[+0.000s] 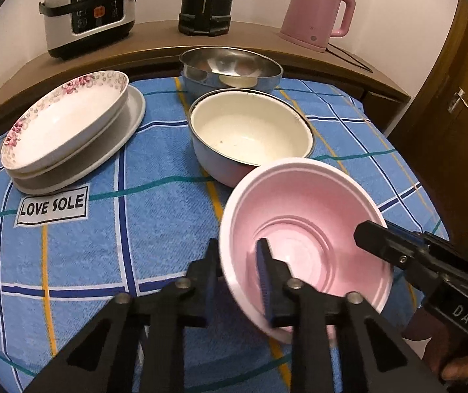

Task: Organize plates and bowls
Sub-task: 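Close the left gripper on the pink bowl's rim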

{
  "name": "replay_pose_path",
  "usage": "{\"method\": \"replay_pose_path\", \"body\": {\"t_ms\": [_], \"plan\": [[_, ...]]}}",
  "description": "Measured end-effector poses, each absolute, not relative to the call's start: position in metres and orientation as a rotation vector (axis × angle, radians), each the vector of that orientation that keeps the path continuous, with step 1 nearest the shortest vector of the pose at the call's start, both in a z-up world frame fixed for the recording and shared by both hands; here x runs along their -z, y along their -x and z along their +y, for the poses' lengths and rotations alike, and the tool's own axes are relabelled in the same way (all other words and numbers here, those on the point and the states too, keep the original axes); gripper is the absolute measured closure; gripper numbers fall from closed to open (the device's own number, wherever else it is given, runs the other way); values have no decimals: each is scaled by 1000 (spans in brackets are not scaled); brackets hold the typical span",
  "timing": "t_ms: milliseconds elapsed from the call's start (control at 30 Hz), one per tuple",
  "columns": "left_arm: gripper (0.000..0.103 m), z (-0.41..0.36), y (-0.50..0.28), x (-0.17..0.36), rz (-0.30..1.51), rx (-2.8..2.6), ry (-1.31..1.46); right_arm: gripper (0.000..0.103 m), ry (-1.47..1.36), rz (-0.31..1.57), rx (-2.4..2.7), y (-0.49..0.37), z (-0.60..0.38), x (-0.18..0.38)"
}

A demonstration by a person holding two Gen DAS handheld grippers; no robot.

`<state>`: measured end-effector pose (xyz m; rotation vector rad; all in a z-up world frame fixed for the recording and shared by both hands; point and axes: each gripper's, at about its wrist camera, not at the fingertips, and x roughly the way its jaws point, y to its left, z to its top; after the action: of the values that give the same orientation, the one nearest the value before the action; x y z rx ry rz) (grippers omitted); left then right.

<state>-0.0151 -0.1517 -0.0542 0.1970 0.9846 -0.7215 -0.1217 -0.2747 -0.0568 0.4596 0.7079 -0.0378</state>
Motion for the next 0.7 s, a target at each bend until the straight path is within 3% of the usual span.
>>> {"method": "replay_pose_path", "body": {"t_ms": [133, 700], "plan": [[83, -151, 15, 55, 987, 706, -209, 93, -461, 705, 35, 121, -273, 56], [86, -145, 28, 40, 936, 714, -214, 93, -486, 690, 13, 129, -269, 48]]}}
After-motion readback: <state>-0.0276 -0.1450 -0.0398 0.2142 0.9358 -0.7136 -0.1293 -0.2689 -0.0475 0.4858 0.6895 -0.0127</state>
